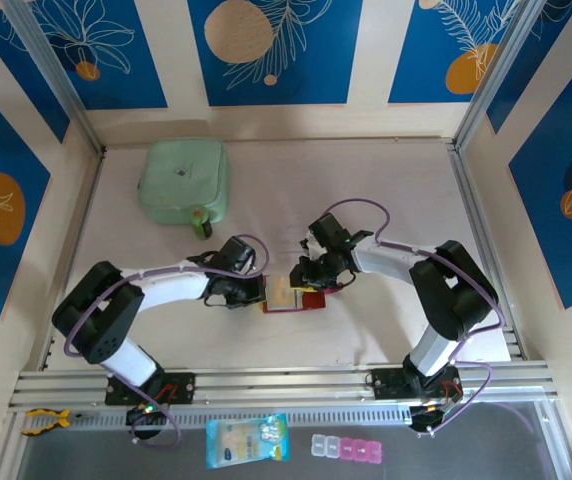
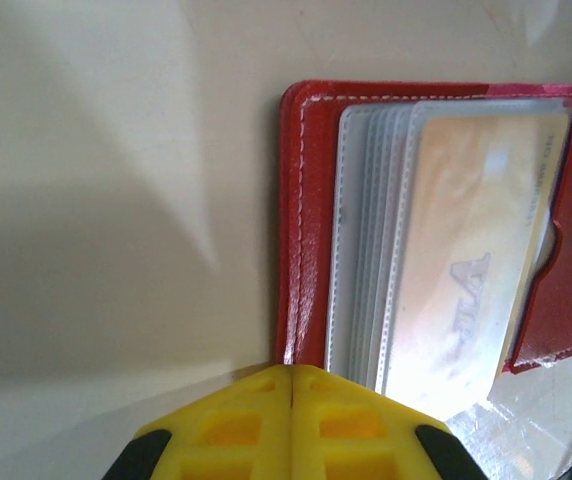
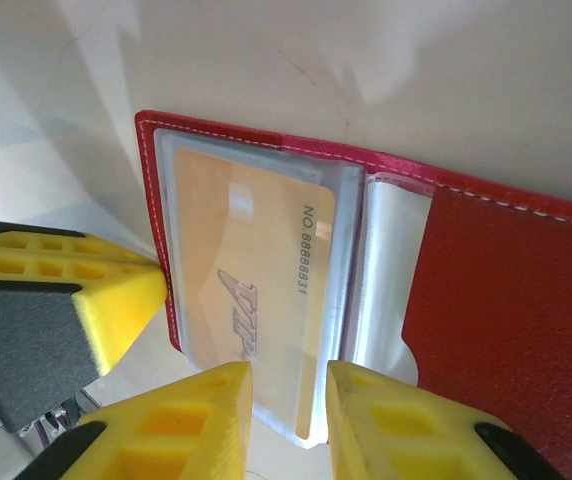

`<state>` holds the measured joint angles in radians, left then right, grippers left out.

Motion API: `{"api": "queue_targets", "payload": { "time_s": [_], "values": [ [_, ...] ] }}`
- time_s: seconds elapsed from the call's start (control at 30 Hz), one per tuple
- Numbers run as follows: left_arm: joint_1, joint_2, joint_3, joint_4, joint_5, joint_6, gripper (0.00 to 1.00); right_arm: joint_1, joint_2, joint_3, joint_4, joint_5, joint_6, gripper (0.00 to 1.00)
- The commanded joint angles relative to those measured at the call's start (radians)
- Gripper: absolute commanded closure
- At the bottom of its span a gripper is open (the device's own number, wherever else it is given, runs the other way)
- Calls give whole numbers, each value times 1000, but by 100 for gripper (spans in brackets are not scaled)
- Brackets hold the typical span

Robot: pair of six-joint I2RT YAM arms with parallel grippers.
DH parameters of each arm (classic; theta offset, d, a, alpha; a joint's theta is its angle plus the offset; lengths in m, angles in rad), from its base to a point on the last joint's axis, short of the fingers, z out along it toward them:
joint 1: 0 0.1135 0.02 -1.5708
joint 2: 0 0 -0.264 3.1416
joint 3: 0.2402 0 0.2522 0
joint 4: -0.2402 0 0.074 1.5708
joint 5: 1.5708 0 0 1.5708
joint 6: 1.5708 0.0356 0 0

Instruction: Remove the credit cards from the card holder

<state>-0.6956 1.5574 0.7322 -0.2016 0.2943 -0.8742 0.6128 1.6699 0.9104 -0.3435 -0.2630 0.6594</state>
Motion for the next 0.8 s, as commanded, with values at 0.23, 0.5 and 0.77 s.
{"api": "queue_targets", "payload": {
  "time_s": [0.23, 0.5, 0.77],
  "values": [
    [6, -1, 69, 45, 71, 11, 89, -7, -6, -25, 46, -64, 13, 71],
    [7, 59, 52, 45, 58, 9, 91, -7, 1, -31, 70, -87, 18, 71],
    [8, 70, 35, 33, 40, 9, 94, -8, 30, -29, 80, -99, 17, 72]
  ]
}}
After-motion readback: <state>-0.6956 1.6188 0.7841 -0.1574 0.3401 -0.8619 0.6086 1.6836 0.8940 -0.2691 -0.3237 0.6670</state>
